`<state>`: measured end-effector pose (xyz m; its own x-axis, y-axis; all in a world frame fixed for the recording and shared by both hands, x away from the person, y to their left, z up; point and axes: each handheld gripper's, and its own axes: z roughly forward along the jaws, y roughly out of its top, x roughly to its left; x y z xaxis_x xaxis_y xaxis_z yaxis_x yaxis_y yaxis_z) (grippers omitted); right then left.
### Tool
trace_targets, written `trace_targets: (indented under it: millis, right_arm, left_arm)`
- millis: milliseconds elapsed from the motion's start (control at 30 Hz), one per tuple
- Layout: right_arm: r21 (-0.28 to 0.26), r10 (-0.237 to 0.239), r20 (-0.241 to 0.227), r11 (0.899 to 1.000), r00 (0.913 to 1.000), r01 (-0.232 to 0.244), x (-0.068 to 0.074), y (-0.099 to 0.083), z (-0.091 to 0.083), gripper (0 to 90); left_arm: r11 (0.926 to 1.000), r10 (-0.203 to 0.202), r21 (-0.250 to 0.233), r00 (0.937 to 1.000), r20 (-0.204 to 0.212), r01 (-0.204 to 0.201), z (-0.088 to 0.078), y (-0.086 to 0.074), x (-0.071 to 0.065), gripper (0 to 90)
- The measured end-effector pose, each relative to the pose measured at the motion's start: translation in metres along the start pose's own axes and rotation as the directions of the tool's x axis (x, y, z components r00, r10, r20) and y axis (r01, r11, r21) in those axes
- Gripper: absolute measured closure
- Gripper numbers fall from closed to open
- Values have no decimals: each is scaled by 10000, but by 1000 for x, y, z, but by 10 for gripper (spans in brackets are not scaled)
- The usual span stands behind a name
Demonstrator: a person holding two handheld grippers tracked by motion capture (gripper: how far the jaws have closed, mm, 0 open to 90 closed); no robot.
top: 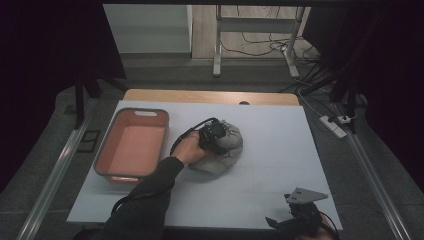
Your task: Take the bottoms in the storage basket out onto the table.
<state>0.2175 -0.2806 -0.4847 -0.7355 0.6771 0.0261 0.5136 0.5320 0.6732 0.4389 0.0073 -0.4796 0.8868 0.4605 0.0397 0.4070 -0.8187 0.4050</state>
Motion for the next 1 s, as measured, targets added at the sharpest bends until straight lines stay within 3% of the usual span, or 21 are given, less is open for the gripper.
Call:
trace_targets:
  millis: [100,267,700,1000]
  right_arm:
    - [7,-25,12,10000,10000,25,0,0,0,15]
    - [16,-36,18,10000,10000,36,0,0,0,15]
    - [120,-90,22,9999,10000,89,1,0,1,15]
    - [114,-85,-3,9999,10000,85,1,0,1,15]
  left_arm:
    - [9996,-187,210,9997,170,184,11,-4,3,394]
    - [9980,-611,-147,9962,627,622,14,-10,9,378]
    - [9976,-622,-250,9960,637,639,14,-8,8,272]
    - [9937,-965,-490,9920,813,1006,12,-8,10,154]
